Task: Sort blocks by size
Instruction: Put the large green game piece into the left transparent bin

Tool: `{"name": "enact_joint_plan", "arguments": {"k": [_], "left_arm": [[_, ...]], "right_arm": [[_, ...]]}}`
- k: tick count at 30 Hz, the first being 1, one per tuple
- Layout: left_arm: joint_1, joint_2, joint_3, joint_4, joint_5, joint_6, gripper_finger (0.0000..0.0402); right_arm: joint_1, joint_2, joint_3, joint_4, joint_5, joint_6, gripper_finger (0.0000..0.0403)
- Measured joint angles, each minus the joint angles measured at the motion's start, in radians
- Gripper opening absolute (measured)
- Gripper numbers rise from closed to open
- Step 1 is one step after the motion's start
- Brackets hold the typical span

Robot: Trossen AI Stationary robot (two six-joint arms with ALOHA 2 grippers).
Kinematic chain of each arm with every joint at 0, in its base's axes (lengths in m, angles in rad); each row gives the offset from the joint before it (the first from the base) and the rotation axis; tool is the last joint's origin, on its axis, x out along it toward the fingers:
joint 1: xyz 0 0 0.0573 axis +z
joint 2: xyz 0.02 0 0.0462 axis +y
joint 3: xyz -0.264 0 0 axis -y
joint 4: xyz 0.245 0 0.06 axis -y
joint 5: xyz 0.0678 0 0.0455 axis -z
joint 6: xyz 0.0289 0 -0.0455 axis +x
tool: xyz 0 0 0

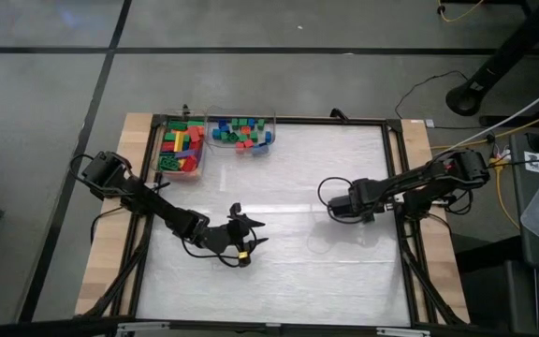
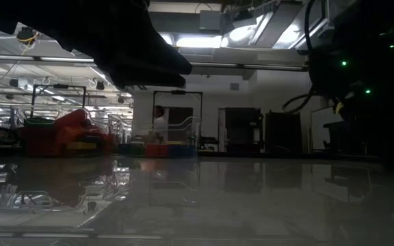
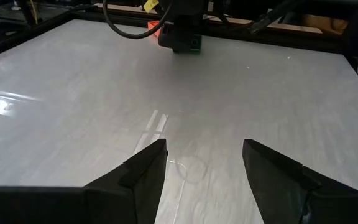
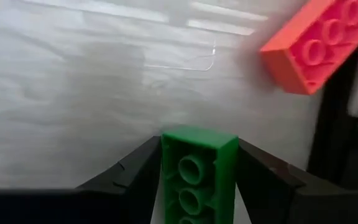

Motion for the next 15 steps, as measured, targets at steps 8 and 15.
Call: {"name": "enact_joint_plan", "arguments": {"k": [8,15], "left_arm": [[0.0,0.0,0.0,0.0,0.0,0.0,0.02],[0.0,0.0,0.0,0.001,0.0,0.038,0.02]], "right_arm": [[0.0,-0.001,0.0,0.048,-0.028,-0.016,0.0177],[0.0,-0.003,0.004,0.077,-0.041,-0.026,0.0149]]}}
